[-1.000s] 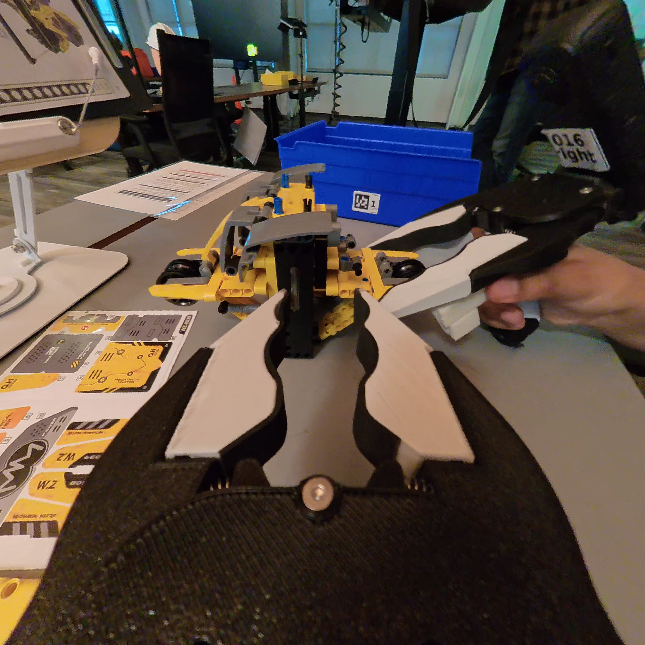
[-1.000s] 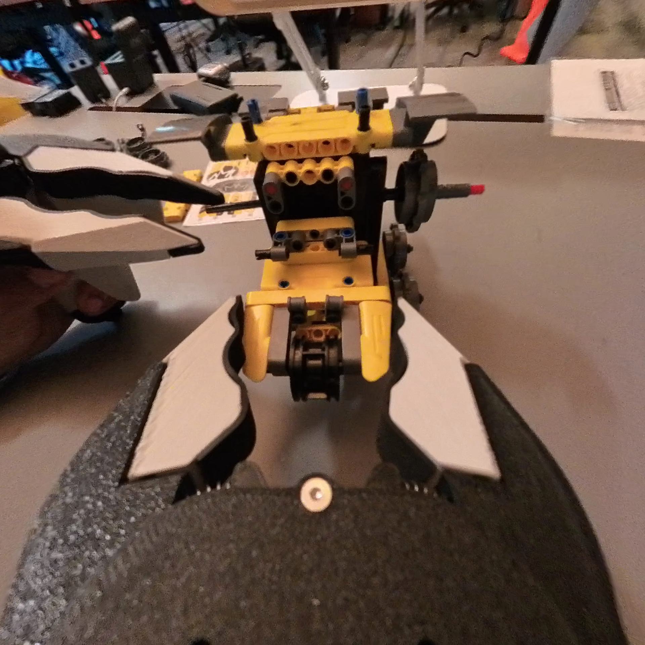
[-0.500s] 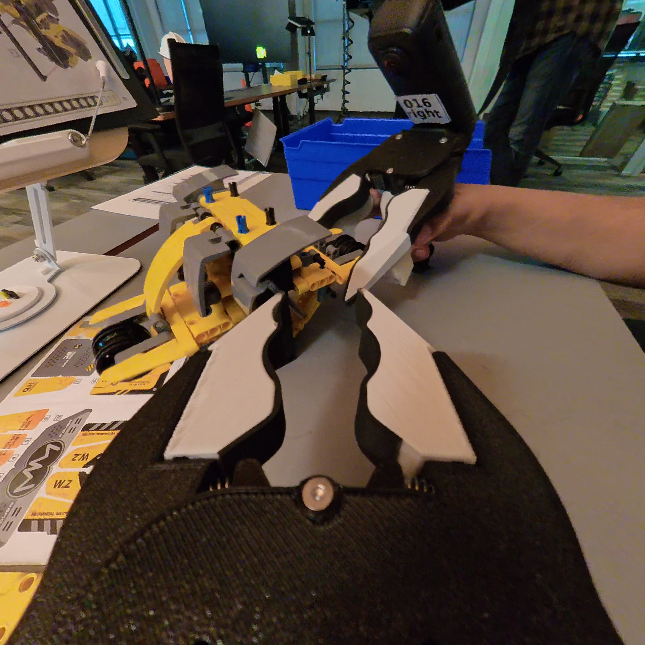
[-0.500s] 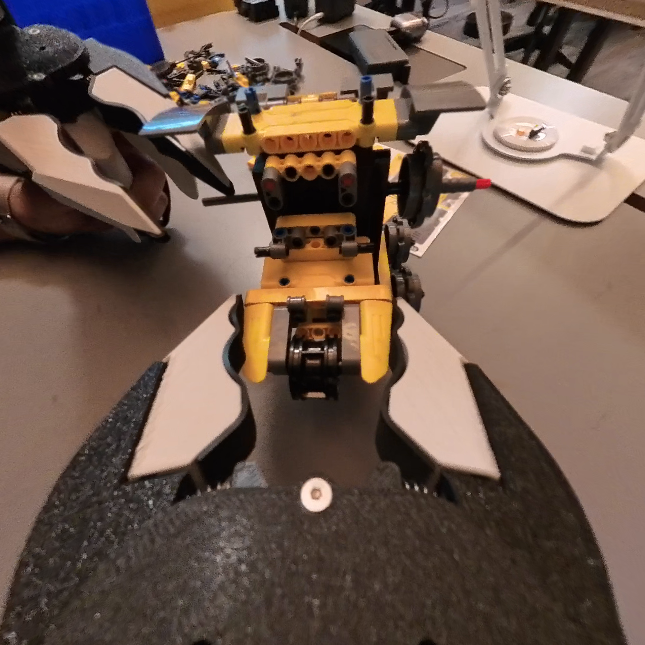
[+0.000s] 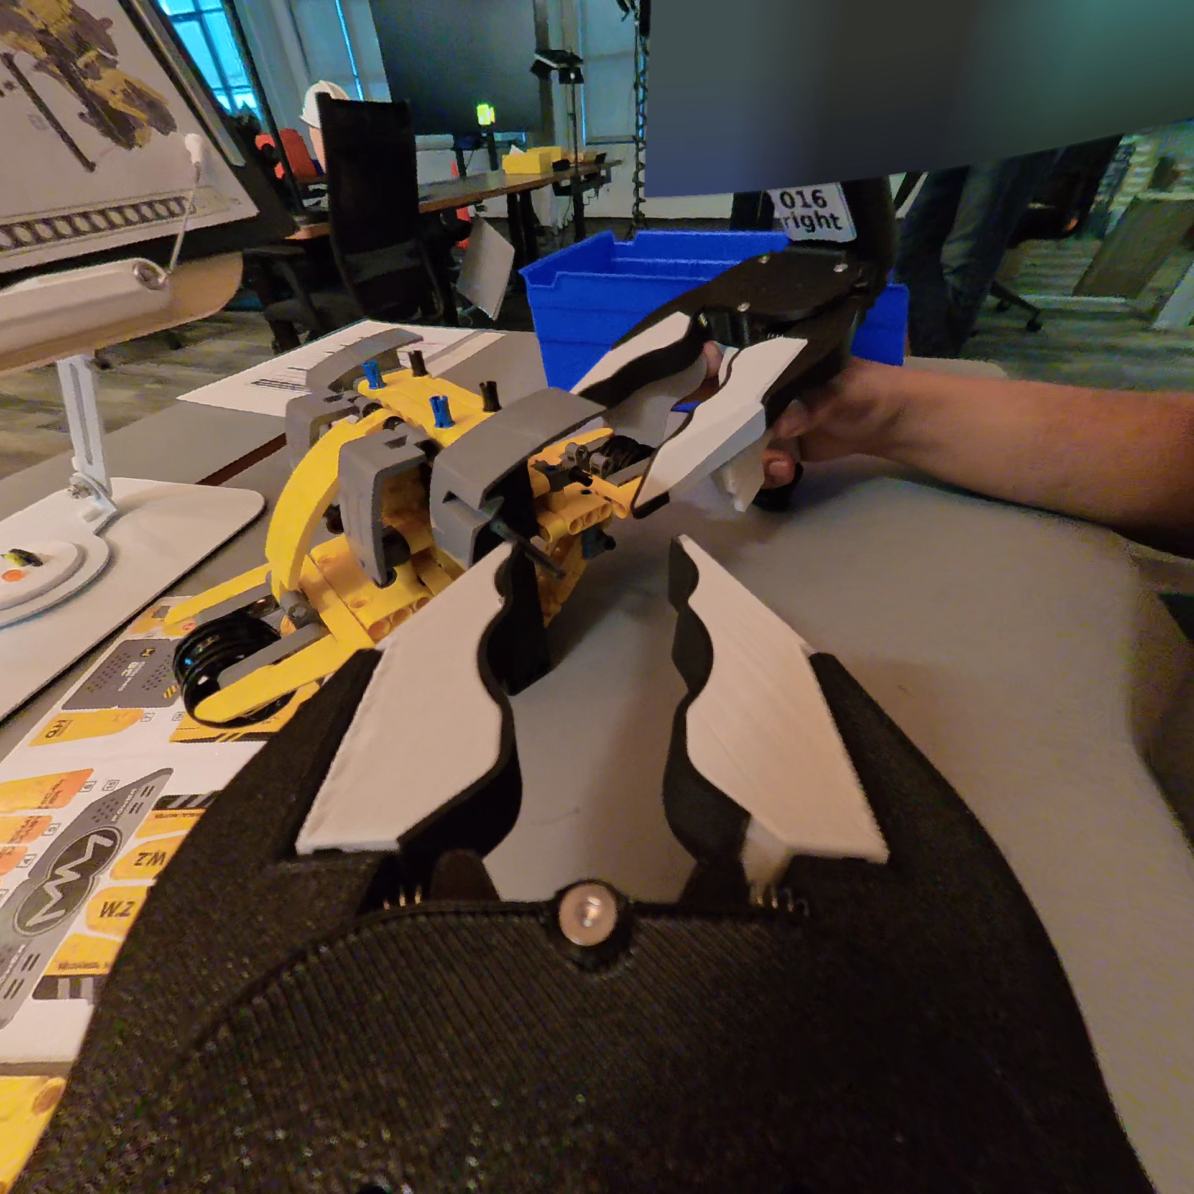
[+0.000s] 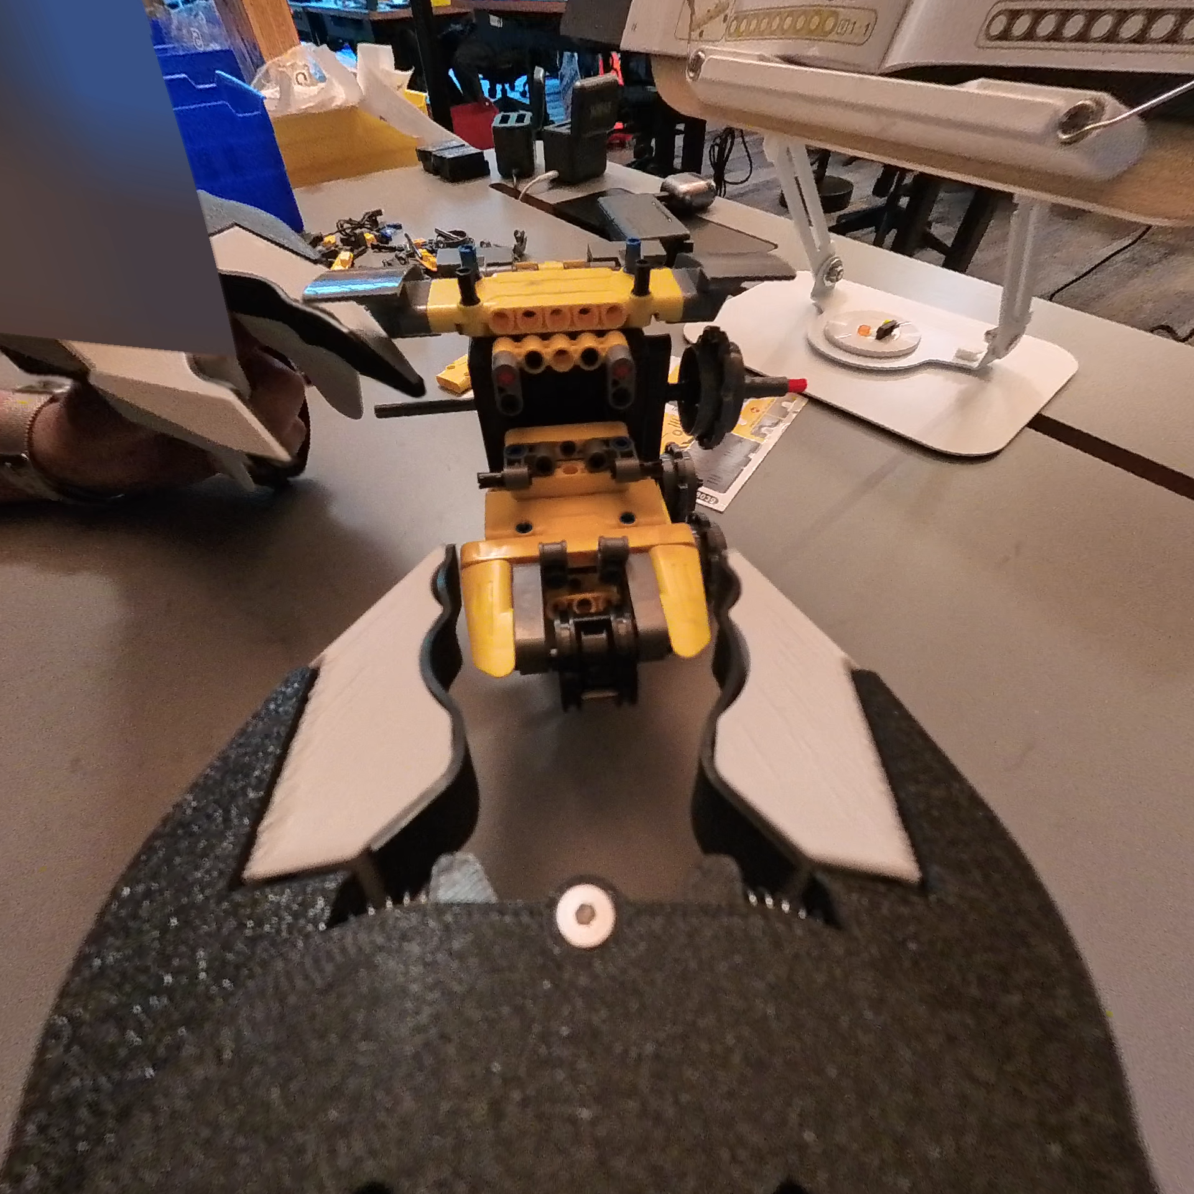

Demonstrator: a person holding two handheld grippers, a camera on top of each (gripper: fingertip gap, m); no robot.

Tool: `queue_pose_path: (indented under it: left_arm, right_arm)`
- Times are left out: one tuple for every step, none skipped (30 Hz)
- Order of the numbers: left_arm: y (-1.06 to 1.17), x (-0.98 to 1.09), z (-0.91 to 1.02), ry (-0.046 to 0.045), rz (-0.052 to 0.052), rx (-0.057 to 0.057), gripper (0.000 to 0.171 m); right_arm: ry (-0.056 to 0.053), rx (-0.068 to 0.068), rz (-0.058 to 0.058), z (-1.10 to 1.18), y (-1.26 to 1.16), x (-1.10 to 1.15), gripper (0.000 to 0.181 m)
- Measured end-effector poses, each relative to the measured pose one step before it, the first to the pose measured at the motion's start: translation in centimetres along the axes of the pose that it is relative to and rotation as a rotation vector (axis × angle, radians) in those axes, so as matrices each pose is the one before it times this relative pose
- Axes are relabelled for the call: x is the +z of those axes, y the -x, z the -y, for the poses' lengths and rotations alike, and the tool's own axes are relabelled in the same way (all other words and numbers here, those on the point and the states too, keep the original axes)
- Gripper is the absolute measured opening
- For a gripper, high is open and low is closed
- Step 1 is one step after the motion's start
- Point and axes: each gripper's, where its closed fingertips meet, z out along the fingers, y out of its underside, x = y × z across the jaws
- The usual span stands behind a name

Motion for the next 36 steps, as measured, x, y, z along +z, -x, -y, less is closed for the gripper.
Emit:
queue_pose_path:
  left_arm:
    - [0.036,-0.058,0.059,-0.00405,-0.0034,-0.0070,0.043]
    - [0.009,-0.041,0.029,-0.00292,-0.0022,-0.0046,0.043]
    - [0.024,-0.053,0.046,-0.00354,-0.0004,-0.0023,0.043]
    - [-0.004,-0.055,0.033,-0.00327,-0.0009,-0.0022,0.043]
    - [-0.019,-0.057,0.037,-0.00358,-0.0023,-0.0033,0.043]
    - [-0.004,-0.072,0.063,-0.00500,-0.0033,-0.0047,0.043]
    - [-0.003,-0.059,0.064,-0.00482,-0.0038,-0.0072,0.043]
    - [0.011,-0.060,0.048,-0.00428,-0.0039,-0.0082,0.043]
    - [0.030,-0.069,0.061,-0.00446,-0.0027,-0.0083,0.043]
    - [0.043,-0.069,0.068,-0.00564,-0.0024,-0.0079,0.043]
    - [0.081,-0.085,0.070,-0.00583,0.0003,-0.0092,0.043]
    - [0.126,-0.087,0.082,-0.00656,0.0019,-0.0101,0.043]
    - [0.128,-0.098,0.112,-0.00866,0.0012,-0.0106,0.043]
    - [0.121,-0.090,0.093,-0.00752,-0.0002,-0.0126,0.044]
    - [0.130,-0.073,0.087,-0.00641,-0.0021,-0.0136,0.044]
    - [0.120,-0.081,0.083,-0.00658,-0.0028,-0.0145,0.044]
    - [0.160,-0.076,0.098,-0.00717,-0.0012,-0.0151,0.044]
    - [0.161,-0.095,0.097,-0.00756,-0.0009,-0.0160,0.045]
    - [0.159,-0.092,0.100,-0.00782,-0.0023,-0.0167,0.045]
    - [0.157,-0.090,0.103,-0.00747,-0.0026,-0.0177,0.045]
    - [0.131,-0.089,0.085,-0.00693,-0.0047,-0.0188,0.046]
    - [0.121,-0.088,0.078,-0.00600,-0.0048,-0.0193,0.046]
    - [0.117,-0.061,0.053,-0.00441,-0.0041,-0.0198,0.047]
    - [0.092,-0.048,0.057,-0.00404,-0.0050,-0.0168,0.048]
    - [0.073,-0.055,0.051,-0.00424,-0.0037,-0.0146,0.048]
    - [0.040,-0.034,0.037,-0.00361,-0.0042,-0.0132,0.049]
    - [0.006,-0.016,0.017,-0.00265,-0.0049,-0.0115,0.049]
    - [-0.028,0.001,0.000,-0.00043,-0.0045,-0.0073,0.050]
    - [-0.036,0.003,-0.015,0.00031,-0.0035,-0.0032,0.050]
    - [-0.036,0.011,-0.015,0.00090,-0.0018,-0.0002,0.051]
    - [-0.038,0.013,-0.020,0.00121,-0.0006,0.0024,0.051]
    - [-0.040,0.016,-0.017,0.00140,-0.0002,0.0036,0.051]
    - [-0.060,0.025,-0.029,0.00197,-0.0007,0.0041,0.051]
    - [-0.056,0.025,-0.035,0.00259,-0.0009,0.0040,0.051]
    - [-0.061,0.034,-0.042,0.00322,-0.0016,0.0042,0.051]
    - [-0.081,0.034,-0.047,0.00322,-0.0018,0.0046,0.051]
  right_arm:
    - [0.0051,0.0021,0.0027,-0.084,0.021,0.076,0.078]
    - [0.0044,0.0030,0.0034,-0.063,0.026,0.081,0.079]
    - [0.0039,0.0033,0.0037,-0.053,0.034,0.060,0.079]
    - [0.0022,0.0027,0.0010,-0.024,-0.015,0.027,0.079]
    - [-0.0003,0.0021,-0.0010,0.001,-0.026,-0.008,0.079]
    - [-0.0014,0.0001,-0.0040,0.008,-0.059,-0.020,0.079]
    - [-0.0023,-0.0014,-0.0061,0.034,-0.060,-0.035,0.080]
    - [-0.0040,-0.0022,-0.0054,0.058,-0.034,-0.047,0.080]
    - [-0.0072,-0.0015,-0.0053,0.099,-0.048,-0.072,0.080]
    - [-0.0102,0.0037,-0.0028,0.141,-0.039,-0.090,0.080]
    - [-0.0152,0.0117,0.0020,0.215,-0.013,-0.125,0.079]
    - [-0.0181,0.0190,0.0066,0.279,0.015,-0.137,0.079]
    - [-0.0189,0.0236,0.0101,0.292,0.038,-0.137,0.078]
    - [-0.0191,0.0238,0.0101,0.306,0.043,-0.138,0.078]
    - [-0.0185,0.0195,0.0078,0.298,0.028,-0.117,0.078]
    - [-0.0162,0.0120,0.0045,0.249,0.018,-0.100,0.076]
    - [-0.0115,0.0040,0.0011,0.170,-0.030,-0.076,0.075]
    - [-0.0055,-0.0021,-0.0057,0.034,-0.114,-0.035,0.074]
    - [-0.0003,-0.0042,-0.0081,-0.072,-0.167,0.012,0.073]
    - [0.0038,0.0004,-0.0009,-0.114,-0.062,0.039,0.073]
    - [0.0036,0.0050,0.0060,-0.072,0.022,0.045,0.073]
    - [0.0007,0.0039,0.0021,-0.006,-0.016,0.006,0.073]
    - [-0.0011,0.0033,0.0001,0.002,-0.045,-0.014,0.073]
    - [-0.0006,0.0032,0.0003,0.006,-0.036,-0.011,0.073]
    - [-0.0001,0.0024,-0.0012,-0.014,-0.038,-0.002,0.073]
    - [0.0015,0.0015,-0.0016,-0.028,-0.043,0.027,0.073]
    - [0.0026,0.0009,-0.0015,-0.047,-0.023,0.021,0.073]
    - [0.0035,0.0006,-0.0020,-0.054,-0.033,0.036,0.073]
    - [0.0032,0.0006,-0.0029,-0.040,-0.044,0.036,0.072]
    - [0.0031,0.0004,-0.0014,-0.049,-0.026,0.039,0.072]
    - [0.0028,0.0003,-0.0015,-0.038,-0.021,0.026,0.072]
    - [0.0019,0.0010,-0.0032,-0.029,-0.049,0.014,0.072]
    - [0.0015,0.0013,-0.0024,-0.021,-0.049,0.013,0.071]
    - [0.0011,0.0015,-0.0010,-0.018,-0.032,0.006,0.071]
    - [0.0008,0.0021,-0.0011,-0.024,-0.035,0.002,0.071]
    - [0.0001,0.0027,-0.0020,-0.003,-0.055,0.000,0.071]
